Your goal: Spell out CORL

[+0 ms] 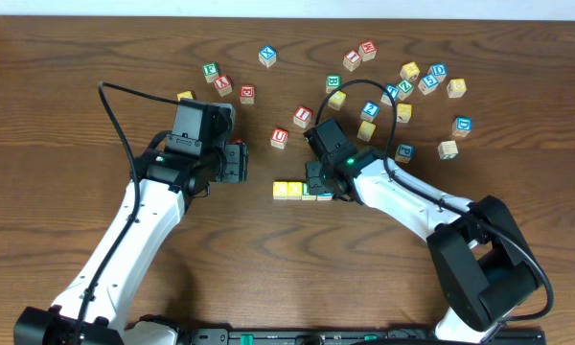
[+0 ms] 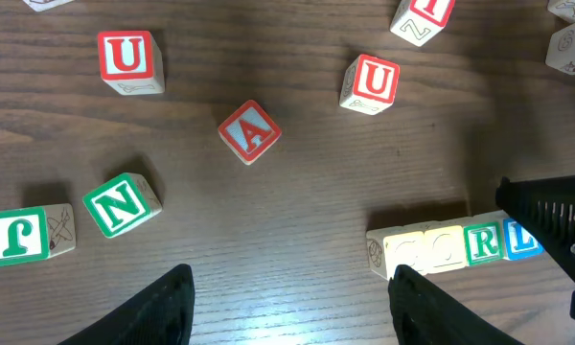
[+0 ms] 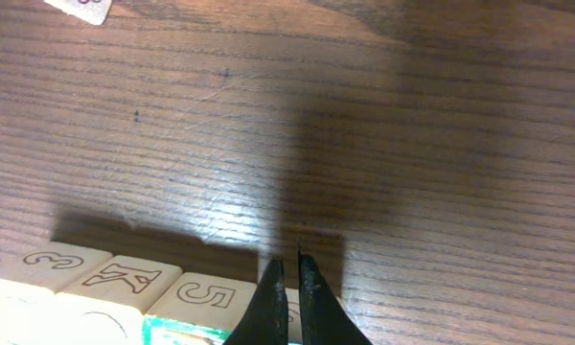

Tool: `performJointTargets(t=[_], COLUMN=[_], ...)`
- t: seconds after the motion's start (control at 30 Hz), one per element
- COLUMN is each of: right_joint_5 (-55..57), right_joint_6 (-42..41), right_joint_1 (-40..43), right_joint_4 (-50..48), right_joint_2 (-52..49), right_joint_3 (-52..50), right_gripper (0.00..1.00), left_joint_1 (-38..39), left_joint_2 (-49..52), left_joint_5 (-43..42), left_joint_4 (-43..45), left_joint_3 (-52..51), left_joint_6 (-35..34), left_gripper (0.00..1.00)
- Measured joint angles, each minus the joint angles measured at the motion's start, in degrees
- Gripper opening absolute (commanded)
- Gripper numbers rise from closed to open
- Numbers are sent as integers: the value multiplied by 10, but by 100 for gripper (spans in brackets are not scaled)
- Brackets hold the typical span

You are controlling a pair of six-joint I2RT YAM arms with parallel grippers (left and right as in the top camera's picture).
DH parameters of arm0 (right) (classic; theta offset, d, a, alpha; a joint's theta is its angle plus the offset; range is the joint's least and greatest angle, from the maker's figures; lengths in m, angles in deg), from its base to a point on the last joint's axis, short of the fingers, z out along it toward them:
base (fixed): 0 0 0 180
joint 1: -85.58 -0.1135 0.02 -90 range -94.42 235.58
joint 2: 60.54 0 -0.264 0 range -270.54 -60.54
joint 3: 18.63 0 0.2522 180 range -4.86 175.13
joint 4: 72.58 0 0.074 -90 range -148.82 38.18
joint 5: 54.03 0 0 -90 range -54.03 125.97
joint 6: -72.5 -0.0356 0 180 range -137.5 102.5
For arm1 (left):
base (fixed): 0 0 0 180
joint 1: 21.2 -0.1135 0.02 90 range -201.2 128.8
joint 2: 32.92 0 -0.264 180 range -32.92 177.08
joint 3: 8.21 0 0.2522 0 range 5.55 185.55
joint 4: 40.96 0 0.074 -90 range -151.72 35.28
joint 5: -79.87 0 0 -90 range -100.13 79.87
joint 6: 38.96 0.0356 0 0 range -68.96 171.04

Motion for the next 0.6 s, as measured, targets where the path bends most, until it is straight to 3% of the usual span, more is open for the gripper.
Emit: performJointTargets(t=[0.6], right_joint_5=[77], right_joint_6=[-28], right_joint_1=[14], right_joint_4=[33], right_joint_2=[0], right_joint_3=[0], right_gripper=[1], left_joint_1=[0], left_joint_2=[0], left_joint_5=[0], left_joint_4=[-1], left_joint_3=[0], left_joint_6=[0], left_gripper=[65])
